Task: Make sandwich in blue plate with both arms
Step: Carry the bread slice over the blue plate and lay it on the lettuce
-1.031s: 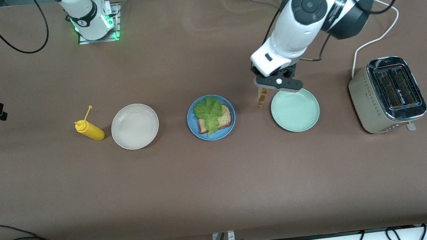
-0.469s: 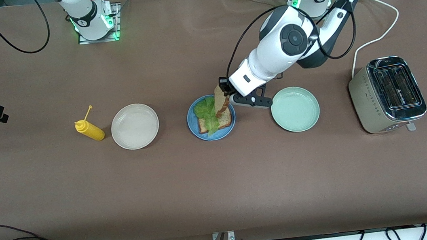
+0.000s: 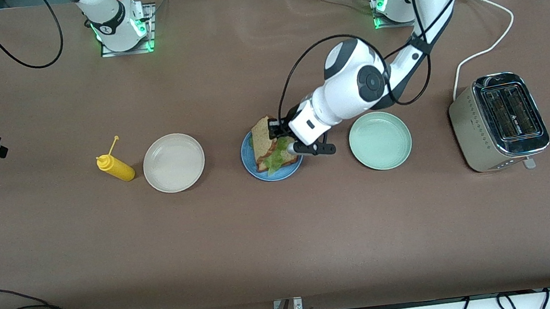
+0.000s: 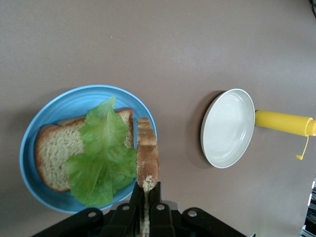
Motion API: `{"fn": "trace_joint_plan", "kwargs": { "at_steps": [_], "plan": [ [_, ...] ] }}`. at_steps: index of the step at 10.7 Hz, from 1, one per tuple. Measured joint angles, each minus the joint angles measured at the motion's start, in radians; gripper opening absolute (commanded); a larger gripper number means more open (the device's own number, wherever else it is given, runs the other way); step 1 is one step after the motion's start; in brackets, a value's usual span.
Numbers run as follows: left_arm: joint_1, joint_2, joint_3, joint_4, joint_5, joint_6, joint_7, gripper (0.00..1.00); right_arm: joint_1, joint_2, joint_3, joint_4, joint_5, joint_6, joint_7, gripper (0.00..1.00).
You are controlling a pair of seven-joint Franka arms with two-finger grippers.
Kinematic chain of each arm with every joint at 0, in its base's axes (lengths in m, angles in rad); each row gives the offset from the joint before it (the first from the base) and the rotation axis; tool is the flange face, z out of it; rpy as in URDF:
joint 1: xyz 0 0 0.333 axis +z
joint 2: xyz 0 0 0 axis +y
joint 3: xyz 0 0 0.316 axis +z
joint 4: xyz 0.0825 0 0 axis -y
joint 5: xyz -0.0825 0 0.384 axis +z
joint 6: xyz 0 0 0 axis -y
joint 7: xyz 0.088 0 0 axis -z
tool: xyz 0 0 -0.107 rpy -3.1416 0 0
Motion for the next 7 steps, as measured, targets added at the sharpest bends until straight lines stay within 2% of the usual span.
{"fn": "trace_joint_plan", "kwargs": {
  "at_steps": [3,4,7],
  "plan": [
    [0.001,0.090,0.000,0.048,0.000,0.034,0.043,0.00,0.000,0.000,-0.003,0.001,0.000,0.000,0.000,1.00],
    [0.003,0.113,0.000,0.058,0.000,0.038,0.058,0.06,0.000,0.000,-0.004,0.001,0.000,0.000,0.000,1.00],
    [0.009,0.133,0.000,0.067,0.000,0.041,0.068,0.07,0.000,0.000,-0.006,0.001,0.000,0.000,-0.002,1.00]
  ]
}}
